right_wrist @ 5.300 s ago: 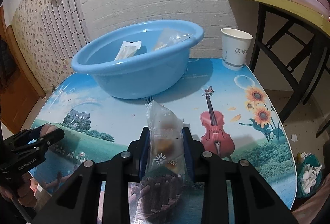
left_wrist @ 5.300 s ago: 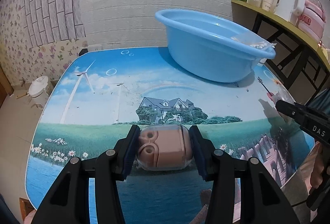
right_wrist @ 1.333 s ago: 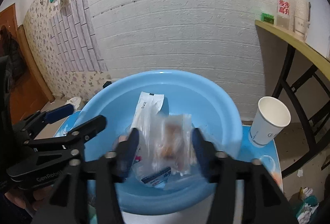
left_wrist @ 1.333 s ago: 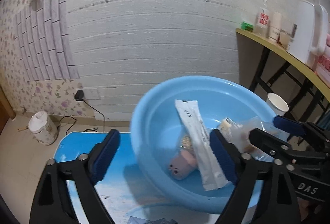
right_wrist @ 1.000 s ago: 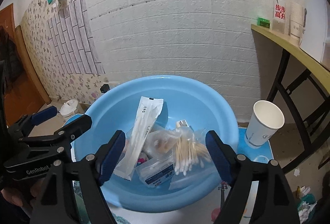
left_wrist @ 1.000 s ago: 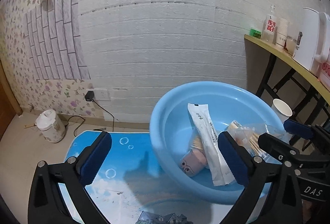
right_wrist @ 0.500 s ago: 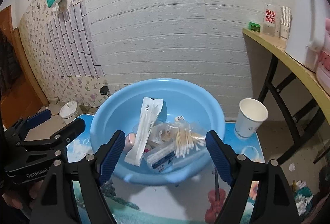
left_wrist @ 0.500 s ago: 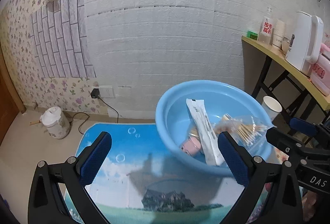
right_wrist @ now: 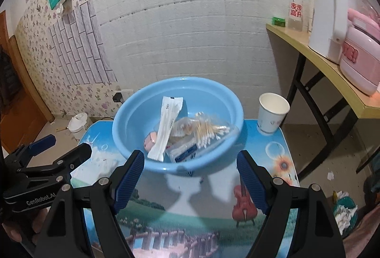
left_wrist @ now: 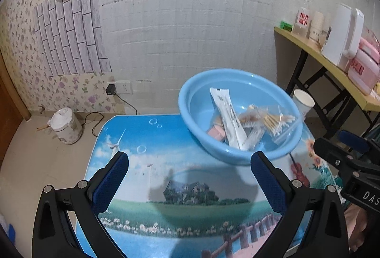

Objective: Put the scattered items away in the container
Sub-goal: 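Withdraw both open tools up and away from the filled basin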

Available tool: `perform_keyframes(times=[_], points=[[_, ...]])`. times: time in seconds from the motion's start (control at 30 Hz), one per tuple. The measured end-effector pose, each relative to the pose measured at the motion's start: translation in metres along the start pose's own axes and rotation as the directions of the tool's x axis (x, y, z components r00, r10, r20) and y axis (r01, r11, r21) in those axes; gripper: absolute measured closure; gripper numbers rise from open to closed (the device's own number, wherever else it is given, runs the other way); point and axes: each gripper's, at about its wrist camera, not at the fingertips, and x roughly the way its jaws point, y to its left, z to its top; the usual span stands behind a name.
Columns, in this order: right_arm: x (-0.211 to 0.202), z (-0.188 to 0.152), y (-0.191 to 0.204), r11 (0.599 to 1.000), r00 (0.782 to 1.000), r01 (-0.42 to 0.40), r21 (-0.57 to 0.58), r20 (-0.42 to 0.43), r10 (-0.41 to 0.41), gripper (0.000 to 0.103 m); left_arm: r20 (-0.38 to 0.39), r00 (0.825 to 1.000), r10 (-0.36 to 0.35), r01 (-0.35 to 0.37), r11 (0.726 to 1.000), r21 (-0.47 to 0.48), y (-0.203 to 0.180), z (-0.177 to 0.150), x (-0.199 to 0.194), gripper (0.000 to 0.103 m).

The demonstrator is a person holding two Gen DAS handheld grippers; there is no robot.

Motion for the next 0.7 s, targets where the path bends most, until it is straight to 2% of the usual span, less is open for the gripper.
perform_keyframes(times=[0.1,0.53,0.7], points=[[-0.004,-0.003,-0.001,1.0,1.0,0.002,0.002,-0.012,-0.002,0.021,-0.016,1.0,0.018,-0.018,1.0,0.005,-0.001,-0.003,-0.002,0.0],[-0.014,-0.006,-0.002,1.0,1.0,-0.003,0.0,-0.01,0.003,0.021,-0.025,0.999,-0.048,0.048,0.999,-0.018,0.002,0.001,-0.012,0.0],[-0.014,-0.007,-0.002,1.0,1.0,-0.003,-0.001,-0.011,0.003,0.021,-0.016,1.0,-0.021,0.02,0.999,-0.034,0.004,0.0,-0.011,0.0]])
